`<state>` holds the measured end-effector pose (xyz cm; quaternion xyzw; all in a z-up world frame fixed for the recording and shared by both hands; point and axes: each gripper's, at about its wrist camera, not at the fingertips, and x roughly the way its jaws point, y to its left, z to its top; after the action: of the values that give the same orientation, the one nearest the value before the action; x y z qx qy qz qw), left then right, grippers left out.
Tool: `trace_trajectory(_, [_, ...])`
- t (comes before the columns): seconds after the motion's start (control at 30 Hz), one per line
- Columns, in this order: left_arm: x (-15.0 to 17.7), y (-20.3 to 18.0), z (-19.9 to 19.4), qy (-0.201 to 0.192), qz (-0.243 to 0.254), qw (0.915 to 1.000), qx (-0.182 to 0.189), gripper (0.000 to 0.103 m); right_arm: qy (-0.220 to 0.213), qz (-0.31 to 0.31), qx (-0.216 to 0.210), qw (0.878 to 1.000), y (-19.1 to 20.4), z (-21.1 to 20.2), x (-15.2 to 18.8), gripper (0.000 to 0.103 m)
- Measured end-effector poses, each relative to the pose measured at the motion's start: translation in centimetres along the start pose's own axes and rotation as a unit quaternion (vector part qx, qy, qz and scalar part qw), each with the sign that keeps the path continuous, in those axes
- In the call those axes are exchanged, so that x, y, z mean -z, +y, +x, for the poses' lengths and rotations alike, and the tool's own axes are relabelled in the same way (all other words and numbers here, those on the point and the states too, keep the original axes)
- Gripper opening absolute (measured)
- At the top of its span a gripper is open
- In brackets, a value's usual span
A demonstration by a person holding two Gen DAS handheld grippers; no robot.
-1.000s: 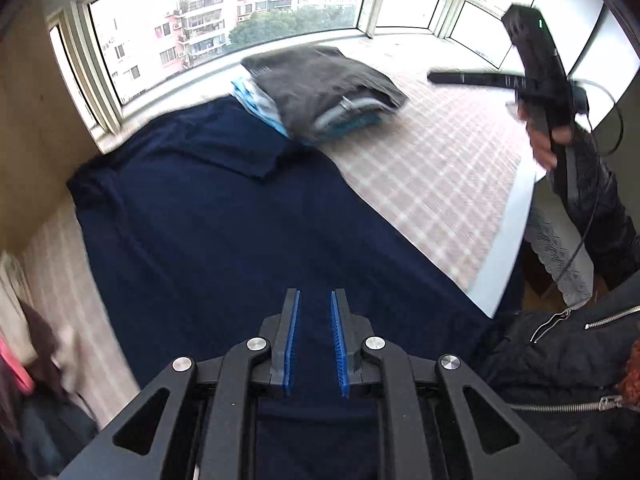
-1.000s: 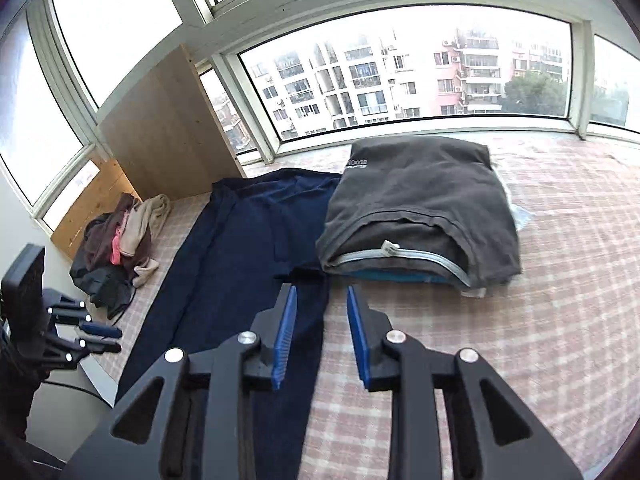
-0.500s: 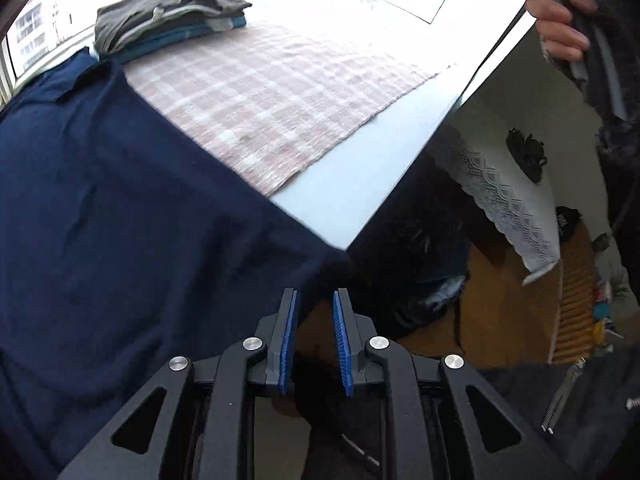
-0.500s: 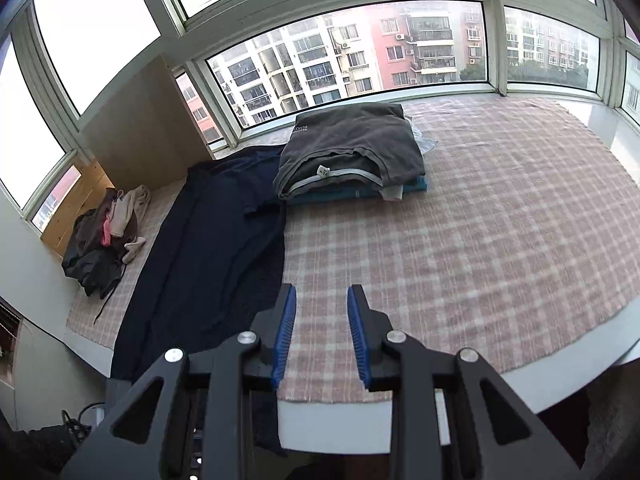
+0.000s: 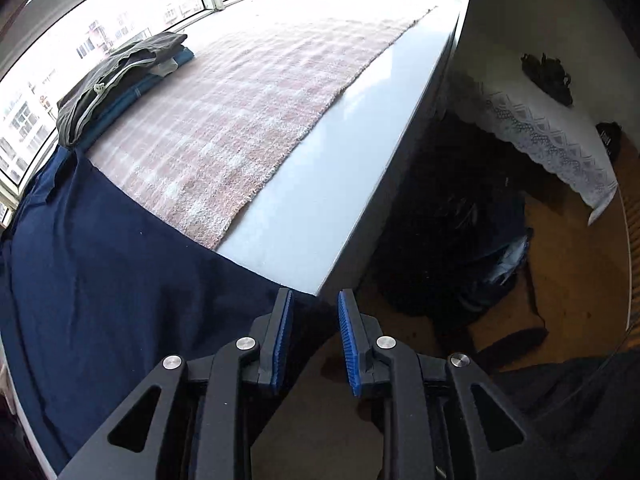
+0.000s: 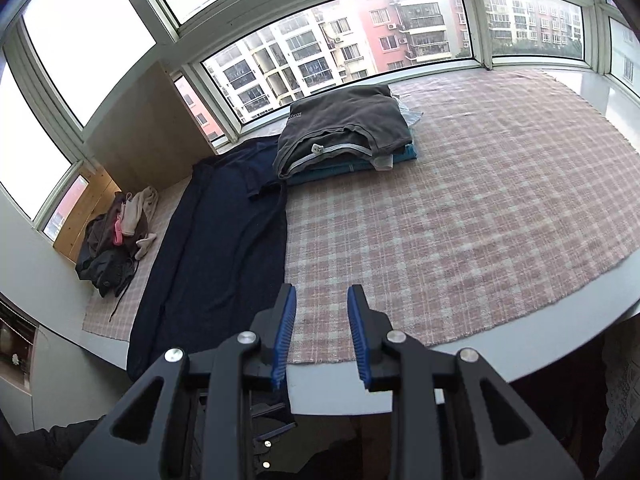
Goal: Fold clothes
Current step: 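Open both tools and lift them away from the folded navy garment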
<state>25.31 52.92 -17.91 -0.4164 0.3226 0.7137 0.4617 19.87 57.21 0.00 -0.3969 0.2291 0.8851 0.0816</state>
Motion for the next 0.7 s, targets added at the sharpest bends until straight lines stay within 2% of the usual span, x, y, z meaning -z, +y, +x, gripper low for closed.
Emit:
trace_trajectory(0.13, [0.8, -0.1, -0.2, -0.004, 0.017, 0.9997, -0.015, 0.025, 0.010, -0.015, -0.014, 1.000, 0.7, 1.0, -2.2, 0.027])
trace_trajectory(0.2, [1.1, 0.1, -0.3, -0.008, 0.017, 0.9997, -0.016, 0.017, 0.018, -0.029, -0.028, 0.999, 1.6, 2.3, -4.1, 0.027])
trace_trajectory(0.23, [1.4, 0.6, -0.5, -0.011, 0.008, 0.9999, -0.010, 0.016, 0.025, -0.039, -0.039, 0.998, 2.4, 3.4, -5.5, 0.027])
trace_trajectory(0.27, [1.7, 1.2, -0.8, -0.013, -0.006, 0.9999, 0.006, 0.008, 0.032, -0.050, -0.050, 0.997, 3.2, 4.6, -6.9, 0.027])
trace_trajectory(0.3, [1.8, 1.7, -1.0, -0.014, -0.019, 0.9995, 0.022, 0.005, 0.038, -0.059, -0.059, 0.996, 4.0, 5.9, -8.3, 0.027])
trace_trajectory(0.4, [2.5, 3.8, -1.9, -0.020, -0.075, 0.9954, 0.057, 0.005, 0.057, -0.077, -0.085, 0.992, 6.5, 11.1, -13.6, 0.031])
trace_trajectory(0.5, [3.8, 6.7, -3.7, -0.041, -0.157, 0.9816, 0.100, 0.005, 0.087, -0.110, -0.095, 0.986, 9.3, 17.8, -18.6, 0.032])
trace_trajectory(0.6, [5.3, 8.9, -5.9, -0.070, -0.232, 0.9636, 0.114, 0.005, 0.115, -0.148, -0.065, 0.980, 11.7, 25.8, -22.3, 0.032])
trace_trajectory(0.7, [6.5, 10.0, -7.3, -0.088, -0.281, 0.9487, 0.115, 0.005, 0.165, -0.137, -0.029, 0.976, 12.1, 33.8, -24.4, 0.032])
